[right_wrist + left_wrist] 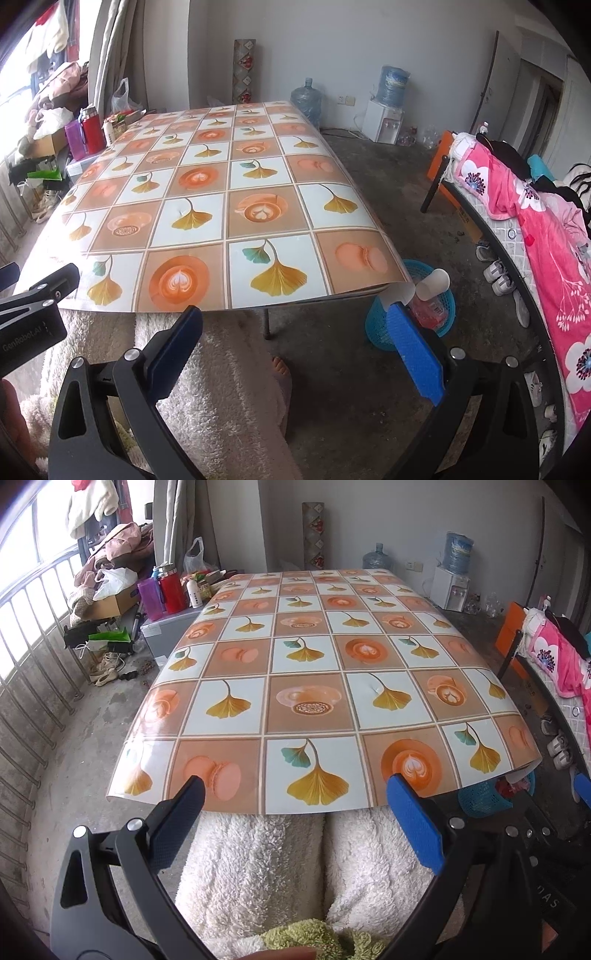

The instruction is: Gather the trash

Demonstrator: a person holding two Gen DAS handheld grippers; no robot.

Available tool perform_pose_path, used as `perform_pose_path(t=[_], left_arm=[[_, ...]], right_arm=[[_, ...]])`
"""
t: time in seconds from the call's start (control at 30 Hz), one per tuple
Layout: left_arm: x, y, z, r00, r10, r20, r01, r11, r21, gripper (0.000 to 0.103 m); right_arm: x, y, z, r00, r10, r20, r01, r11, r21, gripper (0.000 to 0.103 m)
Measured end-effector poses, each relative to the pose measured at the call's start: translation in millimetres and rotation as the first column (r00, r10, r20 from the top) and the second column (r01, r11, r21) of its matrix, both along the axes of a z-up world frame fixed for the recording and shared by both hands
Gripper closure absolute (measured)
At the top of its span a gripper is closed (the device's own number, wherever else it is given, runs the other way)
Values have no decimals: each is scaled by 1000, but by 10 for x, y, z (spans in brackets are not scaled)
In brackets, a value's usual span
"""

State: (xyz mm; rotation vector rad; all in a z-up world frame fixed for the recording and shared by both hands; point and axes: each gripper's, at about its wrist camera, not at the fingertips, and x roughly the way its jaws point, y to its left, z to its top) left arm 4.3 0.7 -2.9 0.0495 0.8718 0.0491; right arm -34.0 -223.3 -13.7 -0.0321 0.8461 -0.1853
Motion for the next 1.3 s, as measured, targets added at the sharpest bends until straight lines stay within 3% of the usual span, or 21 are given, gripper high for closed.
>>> perform_pose_path(t=[0.43, 0.93, 1.3], left_arm=[[-7, -1, 54, 1000, -1, 5, 1, 1000, 13, 9], [-18, -143, 87, 997, -71, 18, 72, 996, -47, 9], [15, -145, 125, 997, -73, 23, 74, 995, -63, 9]], right_arm=[[11, -8, 41, 1000, -3, 7, 3, 1000, -14, 6], [-21, -126, 78, 999, -32, 8, 32, 999, -22, 6], [-16, -132, 97, 999, -41, 6, 41, 999, -36, 6]])
